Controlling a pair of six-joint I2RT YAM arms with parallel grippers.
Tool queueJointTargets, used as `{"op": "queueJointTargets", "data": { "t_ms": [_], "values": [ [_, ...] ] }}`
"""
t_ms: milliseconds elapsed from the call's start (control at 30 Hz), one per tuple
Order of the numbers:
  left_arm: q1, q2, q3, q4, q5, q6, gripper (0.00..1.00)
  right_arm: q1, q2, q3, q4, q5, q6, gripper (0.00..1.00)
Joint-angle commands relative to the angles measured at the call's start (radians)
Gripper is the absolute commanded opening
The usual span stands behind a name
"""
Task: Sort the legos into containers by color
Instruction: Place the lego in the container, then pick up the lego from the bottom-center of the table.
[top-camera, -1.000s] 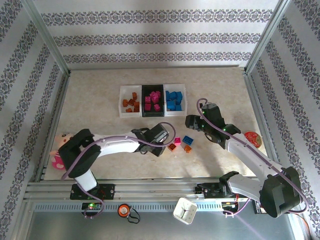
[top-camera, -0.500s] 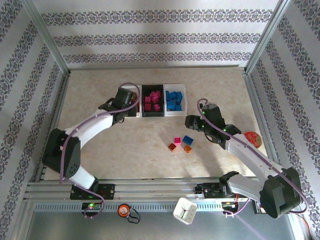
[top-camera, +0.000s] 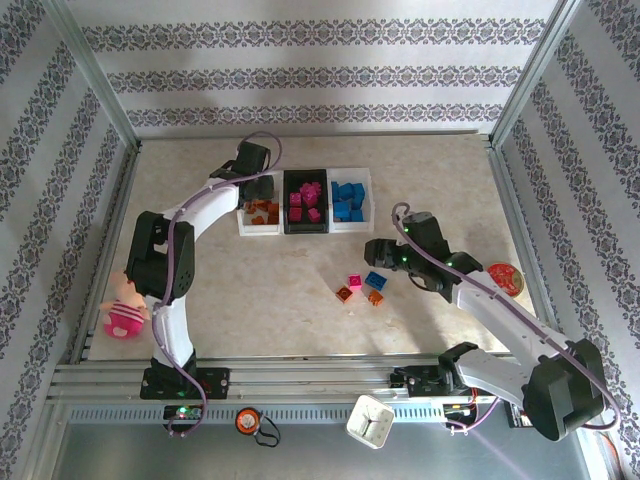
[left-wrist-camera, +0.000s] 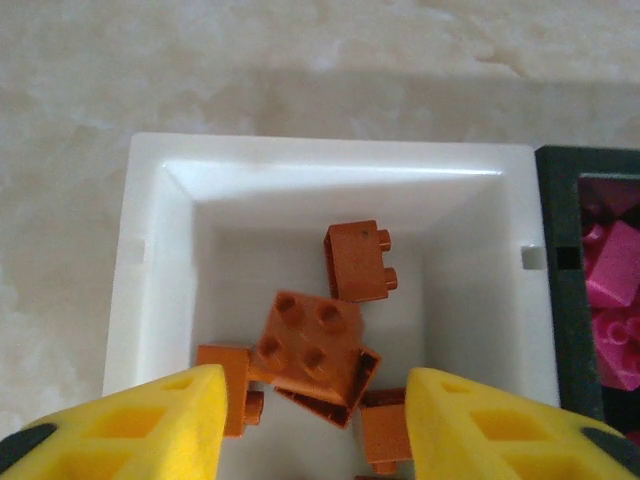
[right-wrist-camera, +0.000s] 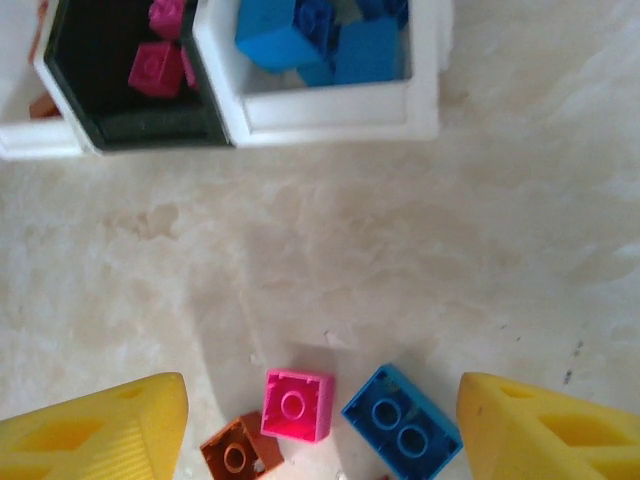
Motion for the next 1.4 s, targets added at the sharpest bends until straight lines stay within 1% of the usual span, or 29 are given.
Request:
{"op": "queueJointTargets", "data": {
  "t_ms": [0,133,267,367,467,600,700,900,1000,1033,1067,1100,1233,1300,1367],
  "values": [
    [0.01,-0.065,0.011,-0.037,0.054,-0.001,0.57,0.047,0.039,-0.005,-0.09,-0.007,-0.031,0.72],
    [0.003,-0.219,-0.117,0.043,0.15,-0.06,0.69,0.1,0.101,0.006,-0.18,0.069,-0.021,0.7],
    [-0.018,-0.406,-0.299,0.124,0.232,-0.125,0.75,0.147,0.149,-0.001,-0.231,0.098,0.003,0.64],
    [-0.031,-0.534,-0.435,0.169,0.278,-0.186,0.77,0.182,0.169,-0.014,-0.246,0.108,0.022,0.6],
    [-0.067,-0.647,-0.56,0.198,0.29,-0.232,0.78,0.2,0.207,-0.018,-0.241,0.116,0.032,0.56],
    [-0.109,-0.762,-0.711,0.219,0.29,-0.287,0.8,0.208,0.267,-0.004,-0.229,0.123,0.039,0.48],
    [-0.112,-0.838,-0.806,0.225,0.308,-0.331,0.8,0.216,0.296,0.004,-0.225,0.129,0.042,0.44],
    [-0.113,-0.965,-0.925,0.206,0.308,-0.368,0.84,0.233,0.331,0.007,-0.225,0.132,0.039,0.31],
    [-0.112,-1.001,-0.957,0.189,0.309,-0.374,0.9,0.249,0.297,0.012,-0.229,0.128,0.033,0.26],
    [-0.113,-1.012,-0.964,0.186,0.309,-0.374,0.93,0.254,0.279,0.018,-0.231,0.126,0.029,0.24],
    [-0.112,-1.02,-0.973,0.182,0.309,-0.375,1.0,0.26,0.255,0.025,-0.235,0.12,0.019,0.22],
    [-0.113,-1.03,-0.98,0.174,0.304,-0.378,1.0,0.269,0.231,0.041,-0.24,0.111,0.009,0.21],
    [-0.113,-1.075,-1.012,0.143,0.282,-0.386,1.0,0.293,0.191,0.153,-0.232,0.06,-0.022,0.17],
    [-0.112,-1.108,-1.039,0.132,0.268,-0.397,1.0,0.3,0.226,0.242,-0.195,0.029,-0.039,0.17],
    [-0.112,-1.139,-1.063,0.13,0.267,-0.404,1.0,0.306,0.293,0.337,-0.148,0.004,-0.053,0.17]
  ]
}}
